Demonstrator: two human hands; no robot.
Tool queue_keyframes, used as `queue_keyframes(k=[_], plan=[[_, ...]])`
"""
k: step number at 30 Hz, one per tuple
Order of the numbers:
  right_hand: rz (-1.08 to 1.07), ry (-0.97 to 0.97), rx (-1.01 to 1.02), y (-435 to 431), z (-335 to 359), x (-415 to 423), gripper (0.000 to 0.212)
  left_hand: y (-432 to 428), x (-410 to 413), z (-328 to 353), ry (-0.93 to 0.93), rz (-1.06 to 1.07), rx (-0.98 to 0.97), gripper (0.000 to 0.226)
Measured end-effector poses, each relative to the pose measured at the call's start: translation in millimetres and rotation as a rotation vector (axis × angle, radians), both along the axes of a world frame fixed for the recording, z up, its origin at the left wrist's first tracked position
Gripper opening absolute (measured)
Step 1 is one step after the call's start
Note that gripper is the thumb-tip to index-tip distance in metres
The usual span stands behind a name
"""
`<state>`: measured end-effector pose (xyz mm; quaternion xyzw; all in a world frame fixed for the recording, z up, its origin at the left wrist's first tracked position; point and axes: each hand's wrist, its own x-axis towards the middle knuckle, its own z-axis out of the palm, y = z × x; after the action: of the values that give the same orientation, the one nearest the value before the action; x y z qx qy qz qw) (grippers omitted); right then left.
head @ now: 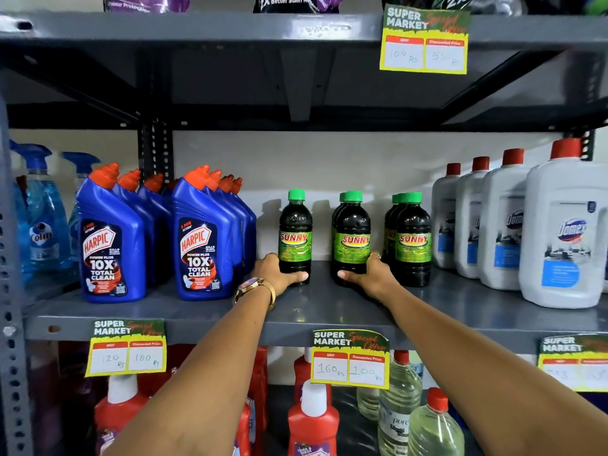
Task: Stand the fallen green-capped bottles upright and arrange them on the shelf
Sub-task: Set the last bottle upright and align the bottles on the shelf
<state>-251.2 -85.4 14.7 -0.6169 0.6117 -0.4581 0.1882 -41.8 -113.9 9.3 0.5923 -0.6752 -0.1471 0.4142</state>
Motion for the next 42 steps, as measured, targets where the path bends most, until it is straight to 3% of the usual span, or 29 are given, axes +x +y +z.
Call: queue_keyframes(k=[4, 8, 10, 13, 17, 20, 21, 22, 25, 27, 33, 42], plan=[[-0.003, -0.047, 0.013, 1, 1, -2, 0.076, 12, 1, 5, -0.031, -0.001, 0.091, 0.081], [0.052, -0.123, 0.07, 10, 6, -16, 0.032, 31, -5, 7, -0.049, 0.05, 0.129, 0.112], [0.029, -0.097, 0.067, 16, 9, -32, 0.039, 43, -9, 2, -0.101, 0.061, 0.045, 0.098], [-0.2, -0.035, 0.01, 27, 12, -65, 0.04, 61, -20, -4, -0.274, -0.071, -0.079, 0.06], [-0.381, -0.023, 0.04, 28, 10, -104, 0.061, 69, -55, 5, -0.49, -0.248, -0.07, 0.052], [-0.258, -0.175, 0.117, 14, 7, -113, 0.118, 66, -88, 8, -0.592, -0.292, -0.037, 0.052], [-0.211, -0.211, 0.124, 10, 7, -113, 0.127, 64, -97, 5, -0.621, -0.28, -0.023, 0.052], [-0.176, -0.23, 0.121, 11, 9, -108, 0.126, 62, -104, 3, -0.648, -0.262, -0.017, 0.052], [-0.216, -0.201, 0.09, 11, 8, -100, 0.087, 59, -110, -3, -0.688, -0.232, 0.004, 0.053], [-0.264, -0.162, 0.056, 9, 4, -100, 0.075, 59, -108, -5, -0.671, -0.256, 0.036, 0.053], [-0.306, -0.029, 0.019, 8, 1, -100, 0.069, 62, -108, -3, -0.673, -0.321, 0.106, 0.057], [-0.301, 0.024, 0.01, 9, -1, -101, 0.068, 62, -107, -2, -0.653, -0.323, 0.085, 0.054]])
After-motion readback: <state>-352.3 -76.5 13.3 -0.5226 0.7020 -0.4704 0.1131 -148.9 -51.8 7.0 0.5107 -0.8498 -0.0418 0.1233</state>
